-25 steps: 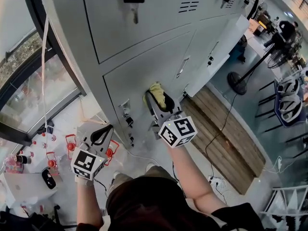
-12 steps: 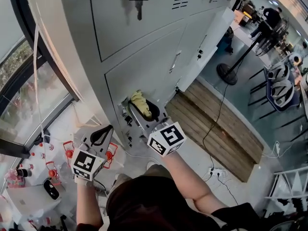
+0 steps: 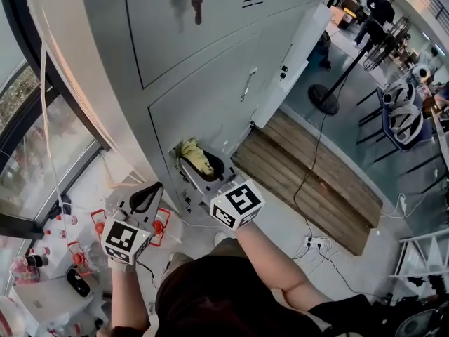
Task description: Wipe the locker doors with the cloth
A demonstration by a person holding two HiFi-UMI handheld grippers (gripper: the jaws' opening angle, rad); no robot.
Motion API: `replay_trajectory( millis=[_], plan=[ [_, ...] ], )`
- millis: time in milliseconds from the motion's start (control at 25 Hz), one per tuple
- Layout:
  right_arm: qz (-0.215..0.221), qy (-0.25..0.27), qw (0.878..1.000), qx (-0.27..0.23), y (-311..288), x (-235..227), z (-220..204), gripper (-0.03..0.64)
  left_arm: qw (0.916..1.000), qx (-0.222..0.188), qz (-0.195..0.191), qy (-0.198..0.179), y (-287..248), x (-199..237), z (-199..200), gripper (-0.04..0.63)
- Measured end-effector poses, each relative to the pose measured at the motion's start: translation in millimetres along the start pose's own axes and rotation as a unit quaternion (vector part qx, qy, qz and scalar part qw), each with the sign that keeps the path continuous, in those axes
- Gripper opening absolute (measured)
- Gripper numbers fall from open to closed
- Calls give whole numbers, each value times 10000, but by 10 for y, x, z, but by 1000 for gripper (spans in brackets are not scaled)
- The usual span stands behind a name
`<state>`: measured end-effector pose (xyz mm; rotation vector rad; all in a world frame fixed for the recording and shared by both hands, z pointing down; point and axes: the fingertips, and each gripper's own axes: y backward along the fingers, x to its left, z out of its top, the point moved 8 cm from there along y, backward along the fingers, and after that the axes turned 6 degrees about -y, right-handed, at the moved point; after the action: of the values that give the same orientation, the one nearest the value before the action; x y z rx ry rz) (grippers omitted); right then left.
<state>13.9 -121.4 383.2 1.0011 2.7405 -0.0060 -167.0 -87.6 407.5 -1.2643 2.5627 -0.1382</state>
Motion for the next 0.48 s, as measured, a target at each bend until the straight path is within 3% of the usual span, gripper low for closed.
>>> replay_trajectory(
  millis=[480],
  plan=[
    [-91, -258, 9995, 125, 4, -246, -128, 158, 9999, 13, 64, 156, -5, -19, 10, 11]
  ],
)
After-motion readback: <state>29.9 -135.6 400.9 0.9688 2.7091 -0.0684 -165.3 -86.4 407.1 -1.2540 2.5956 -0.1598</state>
